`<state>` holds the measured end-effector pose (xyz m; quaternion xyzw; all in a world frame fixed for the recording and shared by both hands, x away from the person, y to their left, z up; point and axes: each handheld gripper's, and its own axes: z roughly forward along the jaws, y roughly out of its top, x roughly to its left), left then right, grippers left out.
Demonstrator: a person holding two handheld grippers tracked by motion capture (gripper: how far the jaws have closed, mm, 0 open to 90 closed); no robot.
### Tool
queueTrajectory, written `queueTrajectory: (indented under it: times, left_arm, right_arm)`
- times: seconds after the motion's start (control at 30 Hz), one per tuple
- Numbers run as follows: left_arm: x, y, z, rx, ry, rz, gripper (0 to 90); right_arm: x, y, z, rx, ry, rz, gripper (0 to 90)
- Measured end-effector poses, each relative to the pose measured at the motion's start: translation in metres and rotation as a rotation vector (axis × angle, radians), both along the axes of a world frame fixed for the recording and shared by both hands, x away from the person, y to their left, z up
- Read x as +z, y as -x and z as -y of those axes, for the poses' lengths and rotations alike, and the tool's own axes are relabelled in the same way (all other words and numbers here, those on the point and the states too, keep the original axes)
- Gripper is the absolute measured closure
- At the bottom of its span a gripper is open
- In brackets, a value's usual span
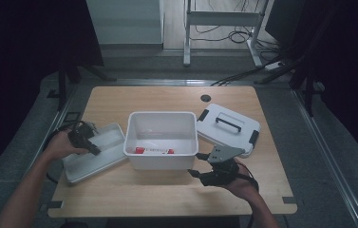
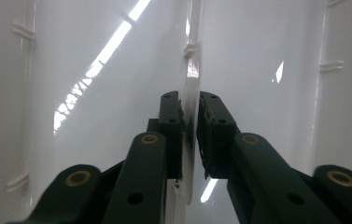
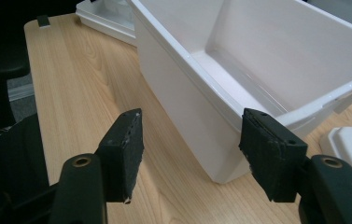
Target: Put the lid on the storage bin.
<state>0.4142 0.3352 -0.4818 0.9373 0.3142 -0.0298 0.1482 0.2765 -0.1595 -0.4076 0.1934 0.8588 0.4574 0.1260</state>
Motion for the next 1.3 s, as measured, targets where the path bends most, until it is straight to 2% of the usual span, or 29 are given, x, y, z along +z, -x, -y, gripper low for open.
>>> queueTrajectory:
  times: [0.07,0.23,0.37,0.6,0.63,0.7,0.87,1.07,1.23,1.3]
  left_arm:
    - [0.000,-0.001,0.000,-0.001,0.007,-0.006,86.0]
    - [0.000,0.002,0.000,-0.026,0.002,0.028,89.3]
    - [0.011,0.004,-0.005,-0.034,0.041,0.053,89.7]
    - [0.056,0.011,-0.015,-0.044,0.075,0.128,89.8]
    - [0.056,0.011,-0.015,-0.044,0.075,0.128,89.8]
    - [0.078,0.016,-0.017,-0.055,0.080,0.164,89.8]
    - [0.113,0.021,-0.014,-0.083,0.096,0.210,89.8]
    - [0.149,0.022,0.001,-0.124,0.089,0.252,89.8]
    - [0.167,0.018,0.024,-0.174,0.090,0.266,89.8]
    - [0.169,0.015,0.033,-0.191,0.089,0.267,89.8]
  right_arm:
    - [0.000,0.000,0.001,-0.002,-0.001,0.002,39.5]
    - [0.000,0.001,0.003,-0.012,-0.006,0.008,40.4]
    - [0.000,0.000,0.005,-0.024,-0.013,0.003,41.0]
    - [-0.004,-0.001,0.008,-0.030,-0.021,-0.001,41.1]
    - [-0.005,-0.001,0.009,-0.034,-0.022,-0.003,41.1]
    - [-0.006,-0.001,0.011,-0.037,-0.023,-0.006,41.2]
    - [-0.008,-0.001,0.017,-0.051,-0.025,-0.012,41.3]
    - [-0.013,-0.001,0.024,-0.069,-0.034,-0.022,41.6]
    - [-0.018,-0.002,0.026,-0.077,-0.033,-0.032,41.6]
    - [-0.020,-0.002,0.027,-0.080,-0.033,-0.036,41.6]
